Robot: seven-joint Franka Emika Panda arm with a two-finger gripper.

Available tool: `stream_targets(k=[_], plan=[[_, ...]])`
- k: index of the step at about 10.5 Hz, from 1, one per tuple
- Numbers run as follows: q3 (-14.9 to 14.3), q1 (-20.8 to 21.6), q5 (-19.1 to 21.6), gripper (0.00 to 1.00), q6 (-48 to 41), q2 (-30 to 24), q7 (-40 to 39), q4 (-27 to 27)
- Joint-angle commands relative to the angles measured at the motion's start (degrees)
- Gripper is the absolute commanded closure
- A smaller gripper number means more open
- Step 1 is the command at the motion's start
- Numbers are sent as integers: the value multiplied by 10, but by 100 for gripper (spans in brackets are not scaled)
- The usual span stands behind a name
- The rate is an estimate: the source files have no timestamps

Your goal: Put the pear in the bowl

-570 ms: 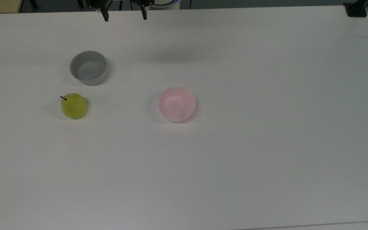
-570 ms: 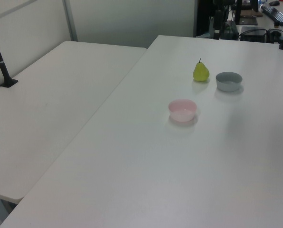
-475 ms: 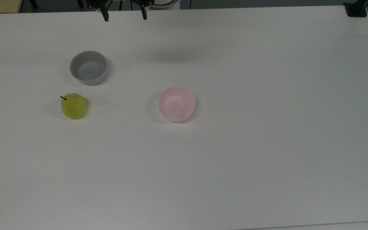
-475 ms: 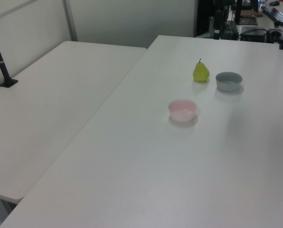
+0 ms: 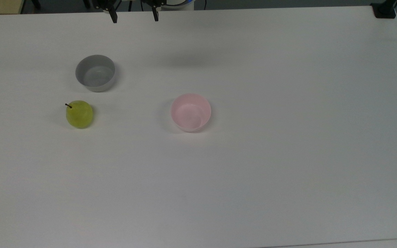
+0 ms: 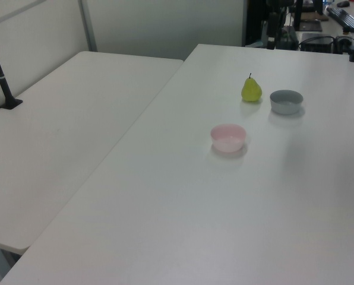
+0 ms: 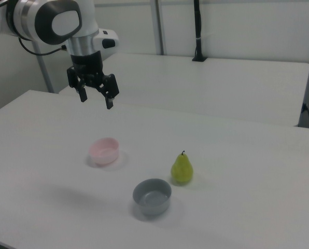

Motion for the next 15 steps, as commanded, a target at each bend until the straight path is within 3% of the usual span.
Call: stream_targets(k=[1,3,6,8,10,15], plan=[[-6,9,-9,0,6,-3,2,-1],[-7,2,-9,0,4,-4,-27,-1],[-9,-17,-10,0,4,-5,-149,-2],[-7,-33,-35,0,3,-3,-193,-2],[-5,-46,-75,0,6,12,-188,-1],[-8,-94,-71,0,134,82,-186,-4]])
